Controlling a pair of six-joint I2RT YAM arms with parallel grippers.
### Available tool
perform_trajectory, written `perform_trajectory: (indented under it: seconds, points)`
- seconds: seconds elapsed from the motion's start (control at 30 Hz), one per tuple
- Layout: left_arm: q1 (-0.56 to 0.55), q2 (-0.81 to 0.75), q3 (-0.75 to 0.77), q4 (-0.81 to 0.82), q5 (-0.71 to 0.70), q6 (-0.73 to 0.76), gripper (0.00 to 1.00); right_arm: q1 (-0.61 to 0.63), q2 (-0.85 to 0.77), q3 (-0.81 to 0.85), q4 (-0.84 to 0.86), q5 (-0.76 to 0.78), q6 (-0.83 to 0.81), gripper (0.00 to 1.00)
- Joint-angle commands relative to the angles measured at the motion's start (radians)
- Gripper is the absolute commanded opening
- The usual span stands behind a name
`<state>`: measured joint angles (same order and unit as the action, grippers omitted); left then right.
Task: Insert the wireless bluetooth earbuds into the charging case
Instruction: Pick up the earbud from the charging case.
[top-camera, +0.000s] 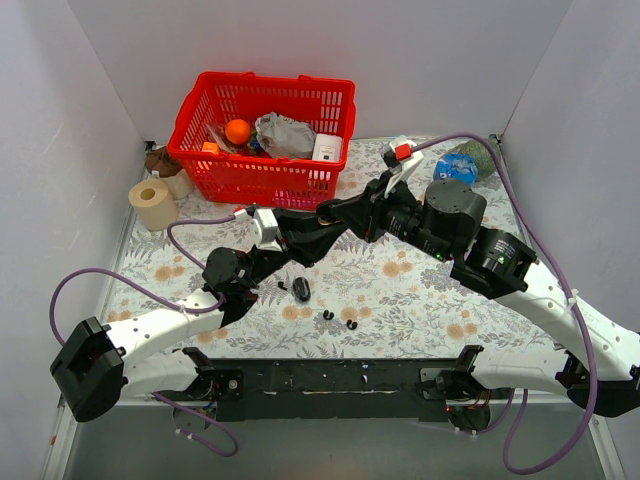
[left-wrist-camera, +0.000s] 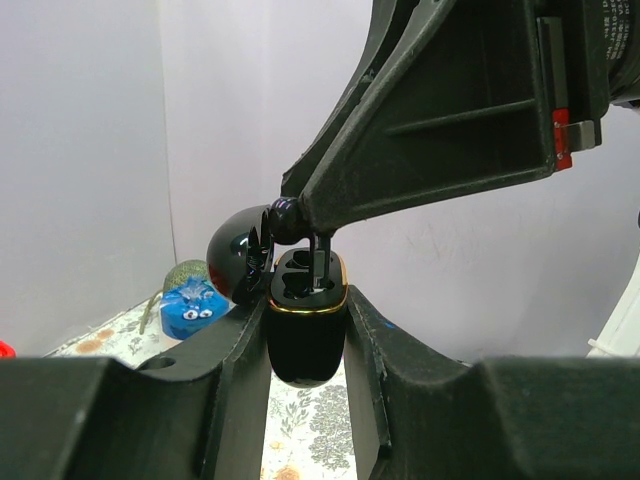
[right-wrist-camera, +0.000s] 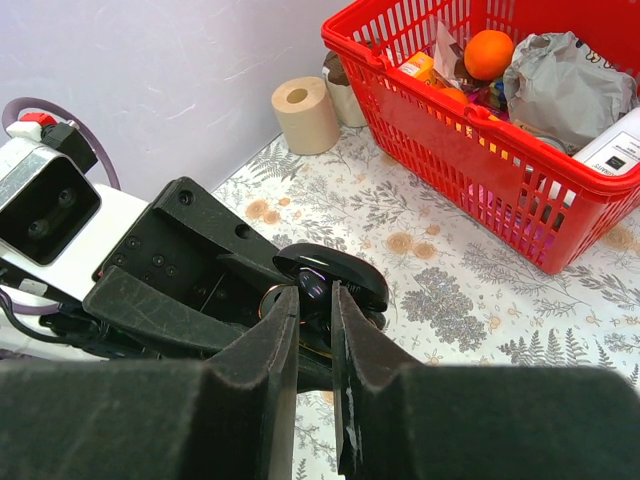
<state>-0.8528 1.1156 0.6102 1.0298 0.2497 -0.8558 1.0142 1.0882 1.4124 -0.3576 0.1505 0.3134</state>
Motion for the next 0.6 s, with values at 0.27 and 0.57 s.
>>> perform_trajectory:
  seconds: [0.27,0.57]
  points:
    - [-0.002,0.001,-0.007,-0.02,0.0,0.024,0.0,0.001,-0.008,0.075,-0.015,-0.003,-0.046,0.01]
    - [0.0,0.001,-0.006,-0.028,0.008,0.026,0.0,0.001,0.024,0.108,-0.049,-0.043,-0.066,0.01]
